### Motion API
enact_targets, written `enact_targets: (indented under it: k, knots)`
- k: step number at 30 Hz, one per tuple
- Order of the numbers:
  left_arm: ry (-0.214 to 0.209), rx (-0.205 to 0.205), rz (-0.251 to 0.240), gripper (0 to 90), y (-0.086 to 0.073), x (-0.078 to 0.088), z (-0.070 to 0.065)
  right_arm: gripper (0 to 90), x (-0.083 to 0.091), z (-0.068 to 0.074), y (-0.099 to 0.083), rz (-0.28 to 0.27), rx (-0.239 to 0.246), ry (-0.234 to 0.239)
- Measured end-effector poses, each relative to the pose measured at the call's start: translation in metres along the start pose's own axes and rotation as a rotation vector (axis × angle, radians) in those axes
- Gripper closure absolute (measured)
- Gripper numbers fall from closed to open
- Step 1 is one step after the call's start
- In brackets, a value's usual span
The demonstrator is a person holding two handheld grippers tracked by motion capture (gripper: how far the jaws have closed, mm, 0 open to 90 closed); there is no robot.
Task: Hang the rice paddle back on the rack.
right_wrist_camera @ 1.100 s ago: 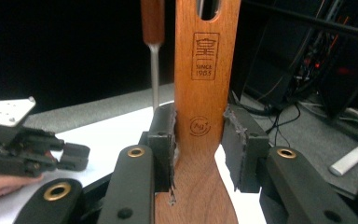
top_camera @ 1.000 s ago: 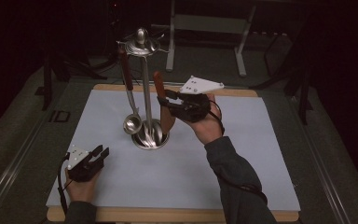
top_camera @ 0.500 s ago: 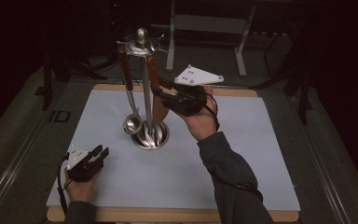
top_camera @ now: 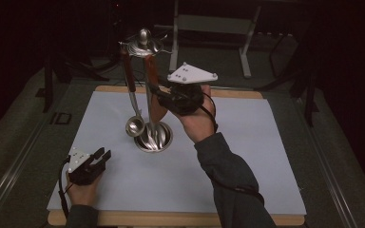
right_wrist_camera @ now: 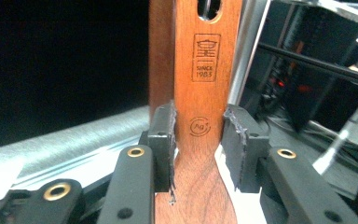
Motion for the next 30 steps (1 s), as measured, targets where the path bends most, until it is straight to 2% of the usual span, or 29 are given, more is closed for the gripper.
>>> enact_targets:
  k: [2,6,14,16,21,23,30]
  knots:
    - [-0.002,-0.002,0.000,67.7,0.000,0.000,0.000,65.8,-0.004,0.001,0.002,0.026,-0.001,-0.011]
    - [-0.001,-0.002,0.000,67.7,0.000,0.000,0.000,64.8,-0.007,0.001,0.003,0.038,-0.003,-0.006]
    - [-0.002,-0.004,0.002,67.7,0.000,-0.001,0.000,65.7,-0.008,0.001,0.005,0.042,0.004,-0.002]
    - [-0.002,-0.004,0.001,67.7,0.000,-0.001,-0.001,65.7,-0.009,0.001,0.005,0.046,0.008,-0.019]
    - [-0.001,-0.002,0.000,67.6,0.000,0.000,0.000,64.9,-0.013,-0.002,0.006,0.075,-0.016,-0.014]
    - [-0.002,-0.002,-0.001,67.6,0.000,0.000,0.000,59.3,-0.014,-0.003,0.006,0.075,-0.019,-0.013]
    - [0.000,-0.003,0.000,67.6,0.000,0.000,0.000,53.8,-0.013,-0.005,-0.002,0.077,-0.012,0.012]
Point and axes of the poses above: each handheld gripper's, and its own axes: x roughly backward along the jaws, y roughly out of its top, z roughly to its left, the point moved 1 cm from there along -x, roughly forward along the jaws, and after that the axes turned 6 degrees about -x, right-handed, at the moved point
